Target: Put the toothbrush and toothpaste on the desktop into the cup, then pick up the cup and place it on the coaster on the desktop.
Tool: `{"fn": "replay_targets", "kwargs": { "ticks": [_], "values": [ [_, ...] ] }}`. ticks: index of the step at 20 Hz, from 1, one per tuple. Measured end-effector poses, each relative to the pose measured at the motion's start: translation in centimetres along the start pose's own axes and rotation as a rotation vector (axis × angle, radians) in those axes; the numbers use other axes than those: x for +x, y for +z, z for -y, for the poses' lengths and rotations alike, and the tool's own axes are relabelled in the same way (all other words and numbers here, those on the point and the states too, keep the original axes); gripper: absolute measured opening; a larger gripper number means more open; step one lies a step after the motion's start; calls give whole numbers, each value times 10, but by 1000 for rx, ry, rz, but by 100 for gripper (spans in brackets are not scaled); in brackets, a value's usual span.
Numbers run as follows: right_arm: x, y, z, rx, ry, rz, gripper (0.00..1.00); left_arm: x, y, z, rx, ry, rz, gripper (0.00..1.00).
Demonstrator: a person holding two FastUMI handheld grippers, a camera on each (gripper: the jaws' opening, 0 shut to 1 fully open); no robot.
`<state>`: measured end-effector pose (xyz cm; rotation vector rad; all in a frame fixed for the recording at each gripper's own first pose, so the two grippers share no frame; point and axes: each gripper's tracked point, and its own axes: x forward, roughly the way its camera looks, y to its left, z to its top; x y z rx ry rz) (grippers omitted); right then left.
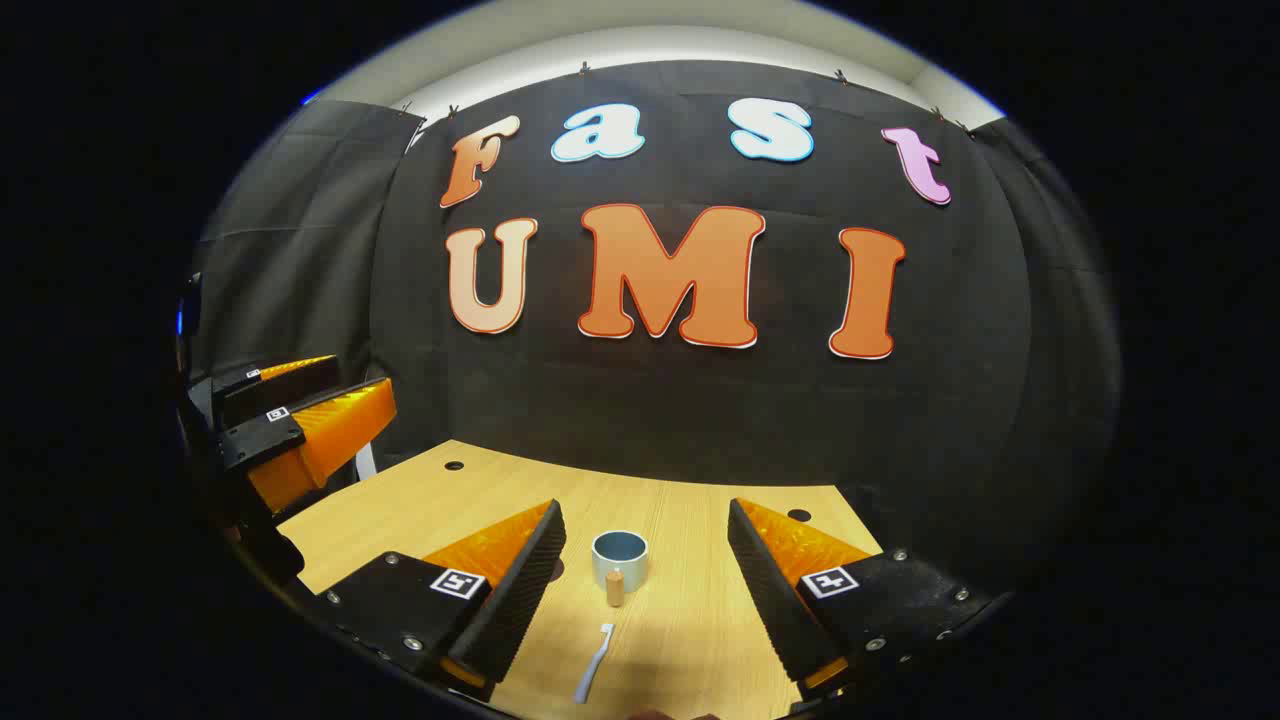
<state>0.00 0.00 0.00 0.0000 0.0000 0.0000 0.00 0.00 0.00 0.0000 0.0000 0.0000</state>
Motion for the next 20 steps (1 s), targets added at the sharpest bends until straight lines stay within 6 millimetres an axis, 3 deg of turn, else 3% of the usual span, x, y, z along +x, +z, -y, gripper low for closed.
{"fn": "replay_targets", "kwargs": {
  "ticks": [3, 12, 20],
  "values": [
    [5, -4, -6, -11, -6, -22, 99, 10, -12, -6, -6, -5, -24, 98],
    [18, 0, -18, -11, 16, -22, 99, 24, -19, -8, -30, -12, -24, 98],
    [28, -36, -15, -2, 9, -141, 99, 33, -22, -11, -21, -11, -29, 98]
  ]
}}
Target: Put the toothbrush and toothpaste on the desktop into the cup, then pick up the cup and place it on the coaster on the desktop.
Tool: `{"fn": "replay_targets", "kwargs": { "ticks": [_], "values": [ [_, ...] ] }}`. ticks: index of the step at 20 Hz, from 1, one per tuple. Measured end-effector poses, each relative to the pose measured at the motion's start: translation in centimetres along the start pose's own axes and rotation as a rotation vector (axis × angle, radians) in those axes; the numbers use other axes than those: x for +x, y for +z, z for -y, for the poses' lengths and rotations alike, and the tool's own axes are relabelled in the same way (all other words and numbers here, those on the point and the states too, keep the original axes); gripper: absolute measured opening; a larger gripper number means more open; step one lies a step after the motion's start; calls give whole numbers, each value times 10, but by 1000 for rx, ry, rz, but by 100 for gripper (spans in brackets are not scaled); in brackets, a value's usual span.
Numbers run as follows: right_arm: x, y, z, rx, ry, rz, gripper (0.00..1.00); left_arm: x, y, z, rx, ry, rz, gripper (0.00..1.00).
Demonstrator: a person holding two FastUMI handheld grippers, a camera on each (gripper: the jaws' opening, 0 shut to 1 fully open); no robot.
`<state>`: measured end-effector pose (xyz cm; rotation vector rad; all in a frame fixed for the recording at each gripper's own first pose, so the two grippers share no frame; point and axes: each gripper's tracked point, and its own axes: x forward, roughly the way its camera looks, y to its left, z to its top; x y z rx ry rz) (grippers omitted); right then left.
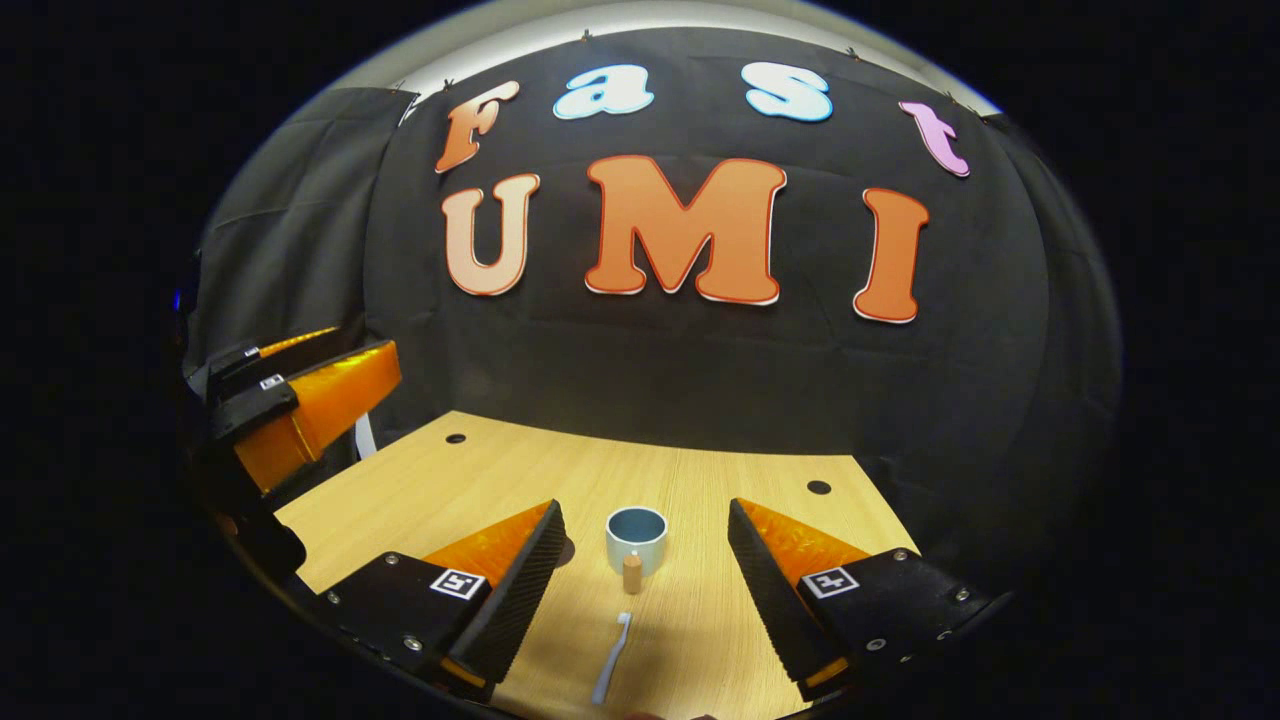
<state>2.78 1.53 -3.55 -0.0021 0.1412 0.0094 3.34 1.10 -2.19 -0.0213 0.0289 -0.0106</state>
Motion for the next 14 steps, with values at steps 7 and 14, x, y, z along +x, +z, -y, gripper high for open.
{"fn": "replay_targets", "kwargs": {
  "ticks": [7, 14],
  "values": [
    [17, -44, -14, -12, 25, -175, 99, 3, -13, -11, 14, 16, -36, 98],
    [25, -88, -21, -11, 20, -354, 98, 2, -35, -29, 31, 38, -92, 98]
  ]
}}
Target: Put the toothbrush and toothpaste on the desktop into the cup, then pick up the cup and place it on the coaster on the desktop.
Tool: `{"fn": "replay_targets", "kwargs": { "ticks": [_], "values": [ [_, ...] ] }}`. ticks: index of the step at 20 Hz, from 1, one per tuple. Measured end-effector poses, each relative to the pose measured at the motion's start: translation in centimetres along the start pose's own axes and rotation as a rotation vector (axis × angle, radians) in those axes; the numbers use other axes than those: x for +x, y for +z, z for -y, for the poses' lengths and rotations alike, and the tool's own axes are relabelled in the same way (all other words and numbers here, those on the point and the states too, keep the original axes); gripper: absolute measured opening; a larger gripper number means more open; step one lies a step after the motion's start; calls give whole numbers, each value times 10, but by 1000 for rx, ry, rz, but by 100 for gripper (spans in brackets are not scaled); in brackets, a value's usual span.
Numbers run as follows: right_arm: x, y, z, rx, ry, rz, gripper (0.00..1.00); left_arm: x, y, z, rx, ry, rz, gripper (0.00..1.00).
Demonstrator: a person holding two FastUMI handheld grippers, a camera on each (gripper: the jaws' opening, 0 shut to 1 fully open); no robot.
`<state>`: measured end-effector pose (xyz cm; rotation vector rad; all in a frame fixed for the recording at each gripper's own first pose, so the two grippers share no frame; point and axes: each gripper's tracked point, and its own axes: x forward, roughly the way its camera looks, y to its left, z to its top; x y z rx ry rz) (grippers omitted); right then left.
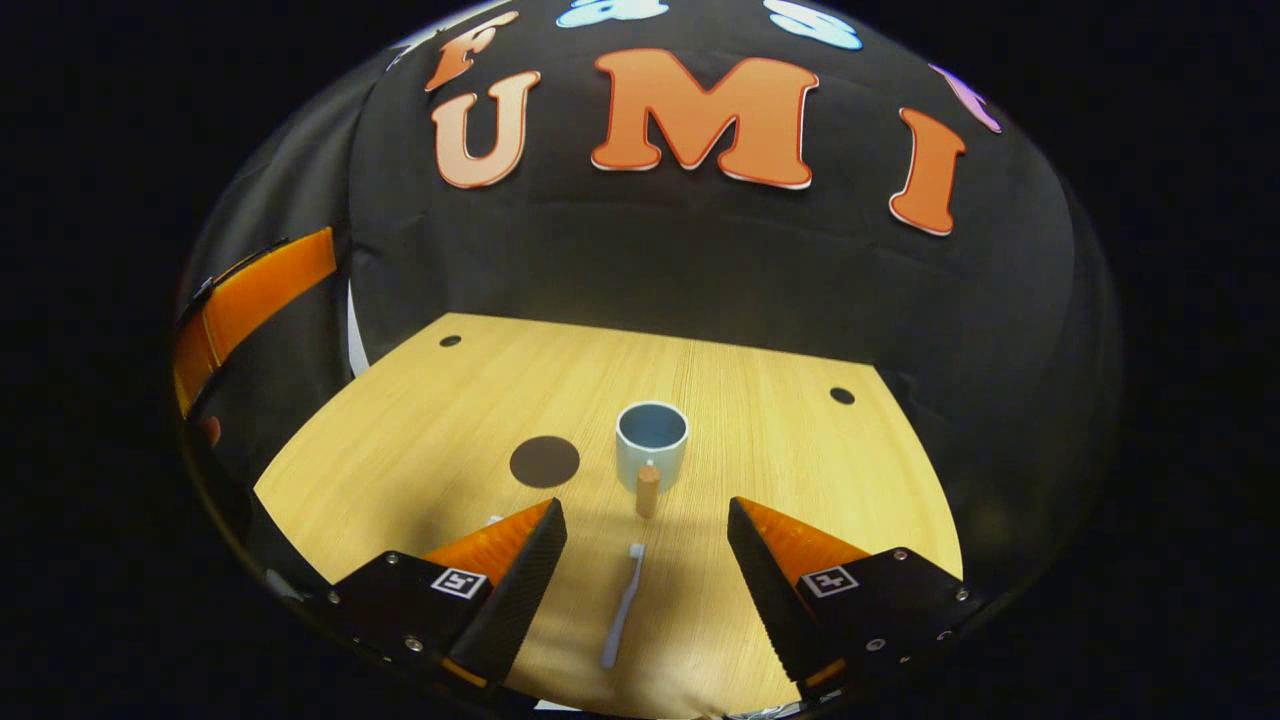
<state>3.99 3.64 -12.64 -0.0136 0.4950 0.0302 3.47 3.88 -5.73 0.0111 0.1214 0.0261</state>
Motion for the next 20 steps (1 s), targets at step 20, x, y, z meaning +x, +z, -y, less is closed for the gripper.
{"fn": "replay_targets", "kwargs": {
  "ticks": [20],
  "values": [
    [62, -139, -15, 68, -46, -622, 73, 32, -62, -27, -16, -71, -141, 98]
  ]
}}
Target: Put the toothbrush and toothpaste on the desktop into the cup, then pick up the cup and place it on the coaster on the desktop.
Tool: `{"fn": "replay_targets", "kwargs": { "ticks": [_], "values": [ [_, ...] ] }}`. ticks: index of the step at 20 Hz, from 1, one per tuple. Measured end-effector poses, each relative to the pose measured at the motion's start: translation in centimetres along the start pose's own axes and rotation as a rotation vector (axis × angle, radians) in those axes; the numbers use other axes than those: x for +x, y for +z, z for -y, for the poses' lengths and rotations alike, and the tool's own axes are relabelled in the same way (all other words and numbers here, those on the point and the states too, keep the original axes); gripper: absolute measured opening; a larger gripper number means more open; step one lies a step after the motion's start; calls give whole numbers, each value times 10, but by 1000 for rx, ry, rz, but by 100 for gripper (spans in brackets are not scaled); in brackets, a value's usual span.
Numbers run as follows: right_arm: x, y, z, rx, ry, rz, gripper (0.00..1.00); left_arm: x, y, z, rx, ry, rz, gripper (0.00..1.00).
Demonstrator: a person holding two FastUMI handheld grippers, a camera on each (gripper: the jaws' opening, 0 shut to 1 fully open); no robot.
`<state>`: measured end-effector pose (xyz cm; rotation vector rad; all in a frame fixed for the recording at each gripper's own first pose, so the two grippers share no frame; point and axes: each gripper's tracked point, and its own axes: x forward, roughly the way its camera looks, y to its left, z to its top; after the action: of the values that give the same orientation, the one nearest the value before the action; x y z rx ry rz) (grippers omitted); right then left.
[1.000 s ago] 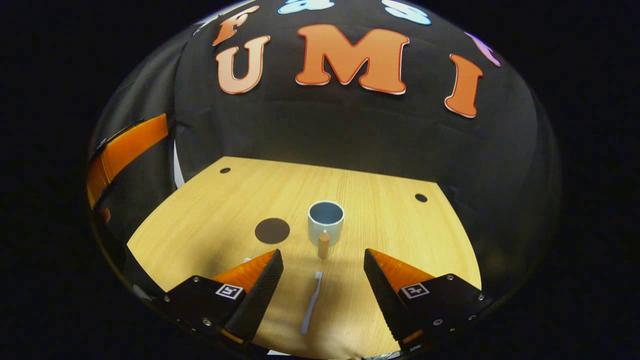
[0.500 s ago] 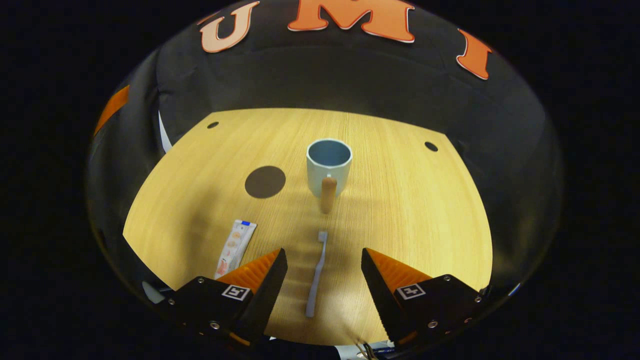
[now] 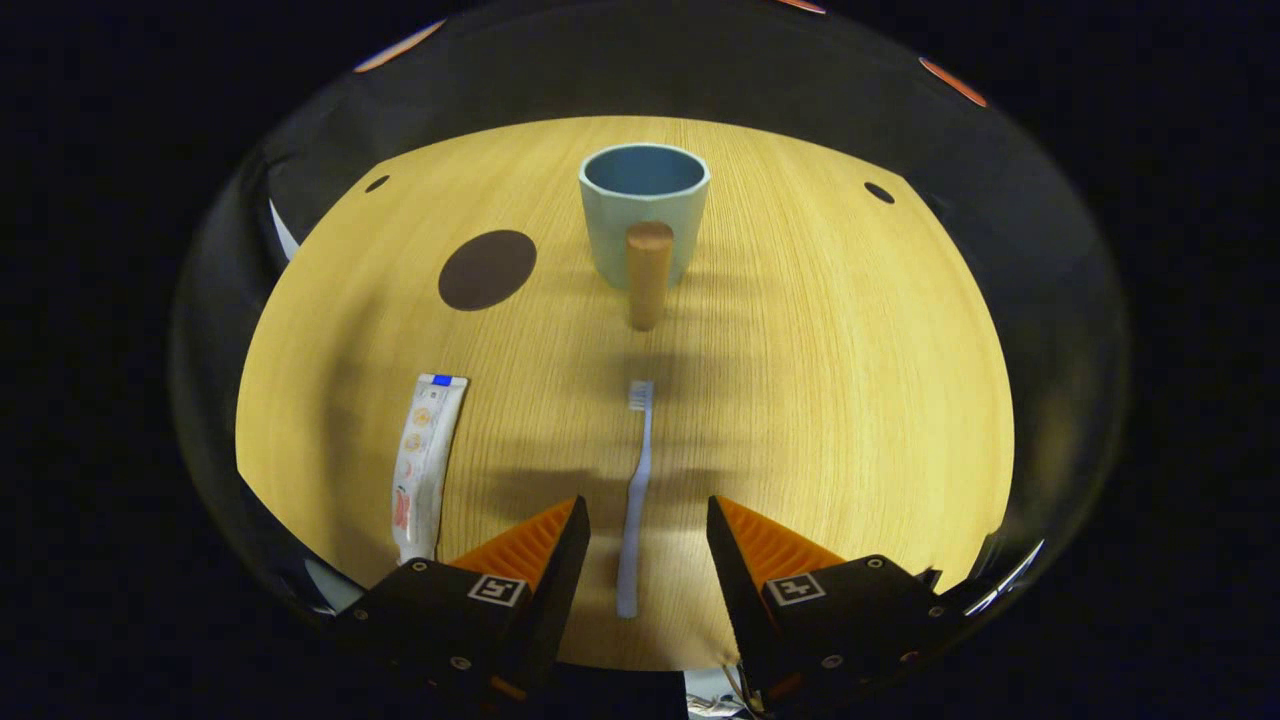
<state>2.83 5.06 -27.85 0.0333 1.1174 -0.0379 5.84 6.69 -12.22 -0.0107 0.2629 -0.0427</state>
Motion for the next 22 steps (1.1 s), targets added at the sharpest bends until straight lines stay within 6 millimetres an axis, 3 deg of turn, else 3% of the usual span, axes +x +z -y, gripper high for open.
{"fn": "replay_targets", "kwargs": {
  "ticks": [3, 4, 8, 9, 10, 12, 14, 19, 22],
  "values": [
    [12, -5, 2, 18, -15, -47, 67, 5, -7, -3, -5, -23, -19, 98],
    [18, -6, 0, 30, -20, -62, 59, 8, -9, -4, -7, -27, -25, 98],
    [30, -14, -4, 67, -31, -112, 51, 16, -21, -11, -13, -46, -47, 98],
    [31, -15, -5, 78, -31, -121, 41, 17, -23, -11, -17, -54, -51, 98],
    [32, -17, -6, 93, -29, -129, 39, 17, -24, -10, -20, -62, -56, 98],
    [34, -22, -9, 129, -26, -157, 20, 18, -29, -8, -26, -86, -76, 98],
    [36, -22, -11, 163, -22, -149, 13, 21, -34, -4, -32, -106, -99, 98],
    [33, -16, -13, 179, -13, -117, 5, 27, -60, 6, -58, -178, -203, 98],
    [24, -9, -17, 203, -7, -81, 5, 35, -98, 21, -89, -244, -327, 98]
  ]
}}
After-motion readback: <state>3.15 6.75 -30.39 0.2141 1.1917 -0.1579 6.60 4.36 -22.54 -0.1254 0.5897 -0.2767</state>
